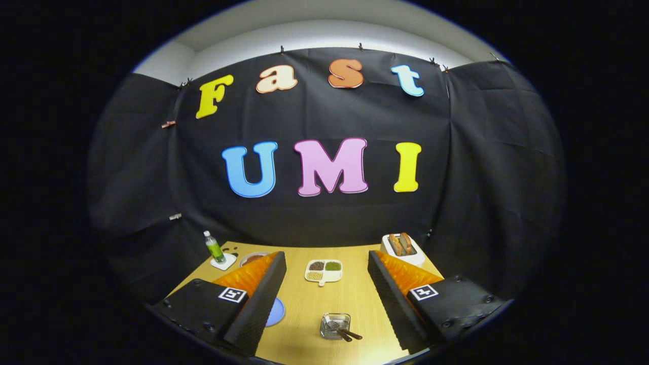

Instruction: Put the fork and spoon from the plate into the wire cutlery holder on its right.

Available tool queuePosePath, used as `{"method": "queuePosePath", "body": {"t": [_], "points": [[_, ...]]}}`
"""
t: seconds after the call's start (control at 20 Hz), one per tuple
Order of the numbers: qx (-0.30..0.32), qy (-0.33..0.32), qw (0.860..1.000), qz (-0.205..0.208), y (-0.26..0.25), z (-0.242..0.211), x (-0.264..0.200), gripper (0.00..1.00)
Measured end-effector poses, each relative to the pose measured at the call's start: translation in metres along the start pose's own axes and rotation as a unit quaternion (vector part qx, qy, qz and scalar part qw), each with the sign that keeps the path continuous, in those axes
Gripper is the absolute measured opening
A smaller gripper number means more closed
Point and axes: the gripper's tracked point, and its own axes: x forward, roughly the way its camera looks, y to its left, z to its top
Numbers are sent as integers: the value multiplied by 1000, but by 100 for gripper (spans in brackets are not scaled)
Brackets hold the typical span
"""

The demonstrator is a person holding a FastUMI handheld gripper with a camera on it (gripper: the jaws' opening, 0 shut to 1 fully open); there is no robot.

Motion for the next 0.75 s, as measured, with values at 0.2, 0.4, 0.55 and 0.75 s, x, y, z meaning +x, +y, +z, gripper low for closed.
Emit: {"method": "queuePosePath", "body": {"t": [0.2, 0.4, 0.55, 0.75], "points": [[-13, -12, 1000, 3, -8, 8, -15, 100], [-9, -2, 1000, 12, -17, 3, -11, 100], [-7, -7, 1000, 7, -23, 5, -10, 100], [-6, -15, 1000, -1, -24, 7, -11, 100]]}}
